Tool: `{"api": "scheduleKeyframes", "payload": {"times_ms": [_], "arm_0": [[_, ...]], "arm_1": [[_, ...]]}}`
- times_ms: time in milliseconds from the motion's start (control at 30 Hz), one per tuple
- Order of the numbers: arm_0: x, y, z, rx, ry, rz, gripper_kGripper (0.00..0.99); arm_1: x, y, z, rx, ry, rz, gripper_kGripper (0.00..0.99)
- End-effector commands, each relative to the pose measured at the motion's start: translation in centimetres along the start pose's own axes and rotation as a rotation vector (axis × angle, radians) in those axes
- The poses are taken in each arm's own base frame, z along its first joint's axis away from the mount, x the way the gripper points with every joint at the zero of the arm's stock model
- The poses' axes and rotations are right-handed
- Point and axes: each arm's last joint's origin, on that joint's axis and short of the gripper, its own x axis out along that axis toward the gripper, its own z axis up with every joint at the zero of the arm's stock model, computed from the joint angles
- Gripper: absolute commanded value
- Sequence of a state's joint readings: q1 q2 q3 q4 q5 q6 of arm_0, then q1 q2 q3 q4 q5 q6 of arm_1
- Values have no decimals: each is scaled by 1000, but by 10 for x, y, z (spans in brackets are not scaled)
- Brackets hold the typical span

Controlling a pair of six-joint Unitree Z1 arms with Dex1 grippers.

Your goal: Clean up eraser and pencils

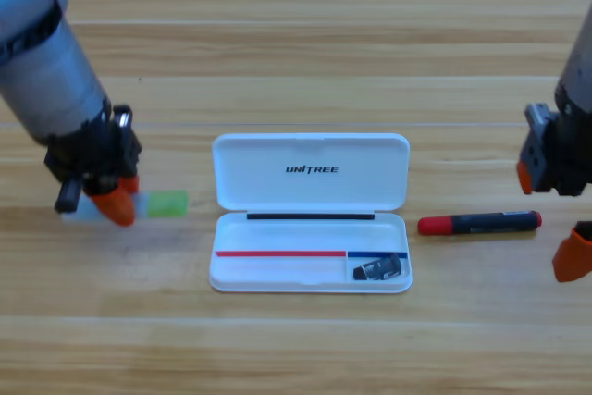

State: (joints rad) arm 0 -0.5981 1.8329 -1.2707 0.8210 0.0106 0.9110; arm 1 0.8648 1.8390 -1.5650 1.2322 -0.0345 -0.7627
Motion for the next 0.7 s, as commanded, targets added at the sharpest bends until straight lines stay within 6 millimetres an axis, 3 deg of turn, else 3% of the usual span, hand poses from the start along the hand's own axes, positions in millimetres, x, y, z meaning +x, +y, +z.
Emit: {"api": "scheduleKeyframes", "payload": {"times_ms": [33,333,700], "arm_0": [[-18,-1,27,25,-13,6,0],[-19,-11,73,70,-30,-38,0],[18,-17,114,93,-43,-145,0]], "arm_1": [[40,-39,-25,91,12,-1,904],[76,-69,-25,13,-51,15,907],[121,-109,-32,-102,-39,48,904]]}}
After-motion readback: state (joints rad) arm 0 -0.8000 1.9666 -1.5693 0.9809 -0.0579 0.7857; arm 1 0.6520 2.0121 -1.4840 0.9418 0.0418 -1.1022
